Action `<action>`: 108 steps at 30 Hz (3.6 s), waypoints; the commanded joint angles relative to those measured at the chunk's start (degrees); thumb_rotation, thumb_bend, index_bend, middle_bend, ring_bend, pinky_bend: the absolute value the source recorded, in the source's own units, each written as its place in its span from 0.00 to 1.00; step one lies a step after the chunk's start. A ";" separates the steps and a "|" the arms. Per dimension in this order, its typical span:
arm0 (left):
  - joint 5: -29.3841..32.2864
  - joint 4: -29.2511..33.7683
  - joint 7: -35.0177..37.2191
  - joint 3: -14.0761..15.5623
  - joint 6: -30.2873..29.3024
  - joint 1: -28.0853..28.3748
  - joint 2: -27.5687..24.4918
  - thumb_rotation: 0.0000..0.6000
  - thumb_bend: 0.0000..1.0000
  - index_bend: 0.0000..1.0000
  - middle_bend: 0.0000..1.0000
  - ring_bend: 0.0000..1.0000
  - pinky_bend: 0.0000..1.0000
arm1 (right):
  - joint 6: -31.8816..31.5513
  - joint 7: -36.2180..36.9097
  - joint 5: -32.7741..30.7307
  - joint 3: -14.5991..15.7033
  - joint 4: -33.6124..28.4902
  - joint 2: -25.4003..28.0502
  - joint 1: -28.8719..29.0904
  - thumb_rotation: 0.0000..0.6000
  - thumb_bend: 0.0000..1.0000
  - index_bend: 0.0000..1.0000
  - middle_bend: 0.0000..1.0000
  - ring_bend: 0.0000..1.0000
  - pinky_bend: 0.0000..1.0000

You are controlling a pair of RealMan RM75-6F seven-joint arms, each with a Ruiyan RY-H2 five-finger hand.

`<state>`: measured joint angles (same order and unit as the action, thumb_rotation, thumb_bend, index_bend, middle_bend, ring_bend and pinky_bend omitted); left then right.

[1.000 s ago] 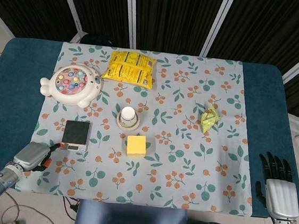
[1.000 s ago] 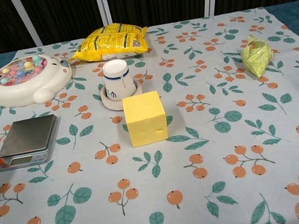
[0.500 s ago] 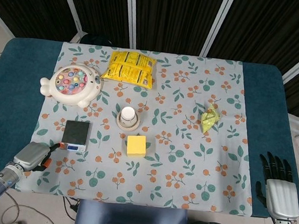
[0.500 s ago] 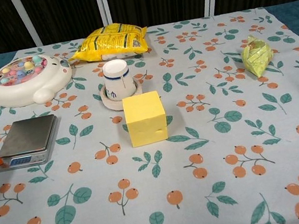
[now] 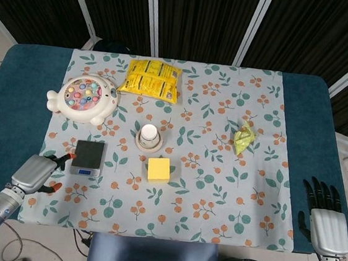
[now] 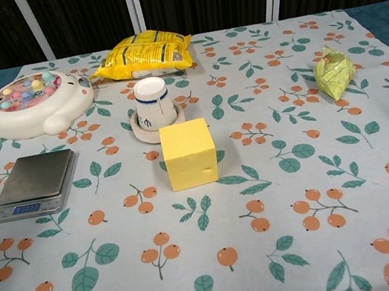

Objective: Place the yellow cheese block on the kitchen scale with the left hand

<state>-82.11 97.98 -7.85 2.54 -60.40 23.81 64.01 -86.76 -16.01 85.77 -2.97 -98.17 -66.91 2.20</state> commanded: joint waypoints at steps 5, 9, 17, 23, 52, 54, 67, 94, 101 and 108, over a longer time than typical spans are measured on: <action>6.10 9.77 -10.18 -6.29 -0.39 3.57 -0.48 1.00 0.07 0.09 0.14 0.06 0.26 | -0.16 0.31 0.16 0.00 -0.21 0.20 -0.06 1.00 0.58 0.00 0.00 0.00 0.00; 13.30 12.94 -19.57 -10.20 -0.58 7.25 3.35 1.00 0.04 0.08 0.13 0.06 0.26 | -0.16 0.56 -0.04 -0.11 -0.16 0.34 -0.09 1.00 0.58 0.00 0.00 0.00 0.00; 29.14 14.99 -30.68 -13.76 1.17 14.97 10.77 1.00 0.04 0.08 0.13 0.06 0.25 | -0.03 0.57 -0.22 -0.19 -0.04 0.29 -0.03 1.00 0.58 0.00 0.00 0.00 0.00; 37.12 14.07 -33.43 -14.74 1.83 19.53 14.49 1.00 0.04 0.08 0.13 0.06 0.25 | 0.06 0.18 -0.23 -0.17 -0.10 0.13 0.03 1.00 0.58 0.00 0.00 0.00 0.00; 47.93 2.79 -38.15 -13.42 0.52 32.20 29.12 1.00 0.05 0.15 0.22 0.12 0.27 | -0.27 0.98 -0.48 -0.43 0.14 0.53 -0.11 1.00 0.58 0.00 0.00 0.00 0.00; 47.41 1.99 -37.89 -13.14 0.46 32.52 29.94 1.00 0.07 0.15 0.23 0.14 0.29 | -0.31 1.08 -0.47 -0.46 0.12 0.58 -0.11 1.00 0.58 0.00 0.00 0.00 0.00; 45.52 -1.82 -37.47 -11.93 -0.48 33.84 33.04 1.00 0.28 0.20 0.32 0.23 0.39 | 0.04 1.10 -0.46 -0.28 -0.05 0.74 -0.06 1.00 0.58 0.00 0.00 0.00 0.00; 20.23 11.09 -22.88 -4.85 -7.26 23.39 15.82 1.00 0.46 0.26 0.42 0.33 0.45 | -0.09 -0.08 -0.72 -0.25 -0.59 0.33 -0.19 1.00 0.58 0.00 0.00 0.00 0.00; 7.49 8.71 -8.62 0.90 -9.15 16.64 4.11 1.00 0.46 0.27 0.42 0.33 0.45 | 0.44 -1.02 -0.78 -0.04 -0.71 -0.20 0.02 1.00 0.58 0.00 0.00 0.00 0.00; -0.63 -2.18 6.63 3.79 -8.53 13.23 0.68 1.00 0.46 0.27 0.42 0.33 0.45 | 0.67 -1.80 -0.90 0.03 -0.75 -0.69 0.13 1.00 0.58 0.00 0.00 0.00 0.00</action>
<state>-79.36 100.72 -6.94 4.30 -69.04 39.33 66.75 -86.09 -17.82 84.87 -2.94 -98.92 -67.60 2.32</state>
